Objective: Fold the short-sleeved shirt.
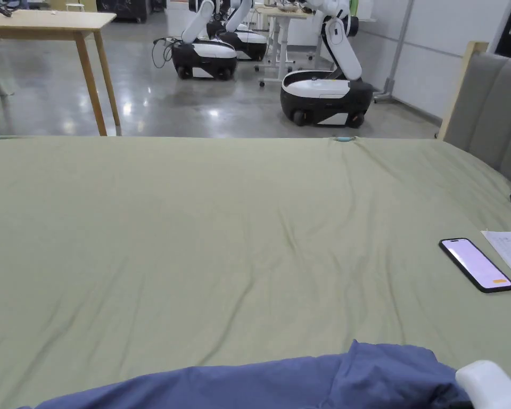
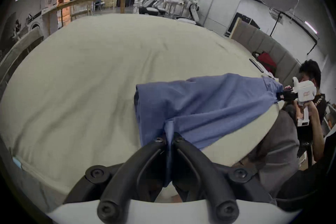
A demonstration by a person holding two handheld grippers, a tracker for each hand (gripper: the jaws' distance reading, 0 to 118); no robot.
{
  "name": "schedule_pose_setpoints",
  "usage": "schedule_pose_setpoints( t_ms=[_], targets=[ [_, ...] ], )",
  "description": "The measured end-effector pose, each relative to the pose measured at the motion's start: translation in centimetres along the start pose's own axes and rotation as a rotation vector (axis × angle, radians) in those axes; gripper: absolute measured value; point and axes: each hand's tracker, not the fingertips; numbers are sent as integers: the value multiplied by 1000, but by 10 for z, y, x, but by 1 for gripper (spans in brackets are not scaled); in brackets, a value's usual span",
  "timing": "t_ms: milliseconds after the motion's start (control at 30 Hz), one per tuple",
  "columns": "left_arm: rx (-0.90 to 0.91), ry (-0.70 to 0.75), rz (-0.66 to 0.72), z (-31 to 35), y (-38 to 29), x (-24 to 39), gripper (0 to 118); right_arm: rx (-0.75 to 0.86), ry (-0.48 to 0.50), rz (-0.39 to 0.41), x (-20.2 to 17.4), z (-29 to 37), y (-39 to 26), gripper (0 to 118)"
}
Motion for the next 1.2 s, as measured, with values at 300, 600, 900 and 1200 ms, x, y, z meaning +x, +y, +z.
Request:
schedule_pose_setpoints(
  t_ms=[300, 600, 900, 1200],
  targets=[
    [67, -46, 84, 20, 4, 6, 118, 148, 35, -110, 13, 37, -11, 107],
    [518, -76, 63, 149, -39, 31, 106, 733, 62, -297, -33, 211, -72, 106],
    [452, 42, 197, 156, -75, 12, 0, 701, 88, -261, -51, 209, -72, 0],
    [283, -367, 497, 27, -43, -77, 118, 694, 128, -251, -59, 199, -52, 0]
  ],
)
